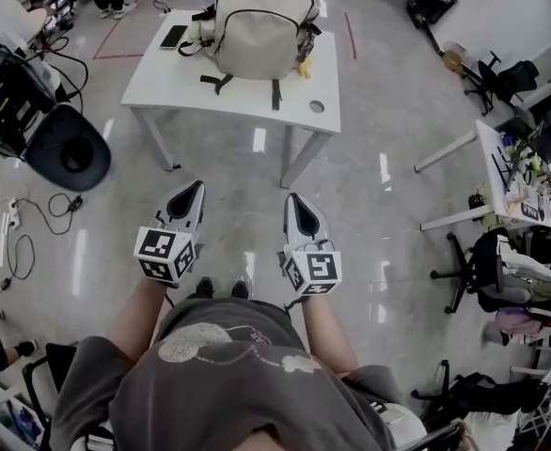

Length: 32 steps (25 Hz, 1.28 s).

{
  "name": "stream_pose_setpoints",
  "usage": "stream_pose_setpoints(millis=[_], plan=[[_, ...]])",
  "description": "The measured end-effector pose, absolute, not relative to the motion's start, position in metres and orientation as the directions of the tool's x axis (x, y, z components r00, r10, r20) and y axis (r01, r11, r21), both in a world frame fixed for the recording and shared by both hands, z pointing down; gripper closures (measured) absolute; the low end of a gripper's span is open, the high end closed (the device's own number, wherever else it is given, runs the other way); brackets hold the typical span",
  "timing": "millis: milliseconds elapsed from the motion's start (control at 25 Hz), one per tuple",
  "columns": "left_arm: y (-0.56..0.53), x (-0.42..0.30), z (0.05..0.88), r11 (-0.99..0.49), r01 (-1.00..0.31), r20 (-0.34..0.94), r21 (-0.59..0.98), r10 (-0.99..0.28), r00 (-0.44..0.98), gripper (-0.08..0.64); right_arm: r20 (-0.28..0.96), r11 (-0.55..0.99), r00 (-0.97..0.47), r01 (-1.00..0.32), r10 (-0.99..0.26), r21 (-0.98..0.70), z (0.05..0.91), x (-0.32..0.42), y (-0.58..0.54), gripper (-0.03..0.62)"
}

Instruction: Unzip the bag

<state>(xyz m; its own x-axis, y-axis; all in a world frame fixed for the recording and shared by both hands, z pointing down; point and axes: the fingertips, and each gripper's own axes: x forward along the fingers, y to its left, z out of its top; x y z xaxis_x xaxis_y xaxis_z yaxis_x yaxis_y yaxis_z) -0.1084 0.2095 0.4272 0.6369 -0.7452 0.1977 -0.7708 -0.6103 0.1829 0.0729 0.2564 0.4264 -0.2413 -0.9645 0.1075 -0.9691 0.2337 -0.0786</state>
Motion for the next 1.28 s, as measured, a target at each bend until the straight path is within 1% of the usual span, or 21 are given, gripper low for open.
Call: stream_pose_setpoints(millis=[200, 320, 680, 920, 1280], plan=[[0.213, -0.096, 0.434, -0.583, -0.791, 0.19, 0.185, -0.769, 0.611, 0.555, 0.125, 0.234, -0.245, -0.968, -0.961, -0.094, 0.441, 0.101, 0.255, 0.592], [0.214, -0.09, 0.44, -0.564, -0.803, 0.196, 0.192, -0.78, 0.594, 0.555, 0.134, 0.206, -0.221, -0.971, -0.966, -0.119, 0.447, 0.119, 0.252, 0.592], [0.184, -0.077, 0.441, -0.569, -0.8, 0.188, 0.191, -0.779, 0.599, 0.554, 0.154, 0.182, -0.206, -0.971, -0.966, -0.154, 0.457, 0.141, 0.225, 0.592], [0.129, -0.074, 0.457, -0.576, -0.789, 0.191, 0.215, -0.767, 0.612, 0.554, 0.174, 0.166, -0.19, -0.976, -0.966, -0.141, 0.467, 0.146, 0.177, 0.592], [0.003, -0.076, 0.46, -0.61, -0.758, 0.182, 0.23, -0.738, 0.649, 0.554, 0.178, 0.119, -0.142, -0.984, -0.974, -0.134, 0.461, 0.146, 0.058, 0.592]])
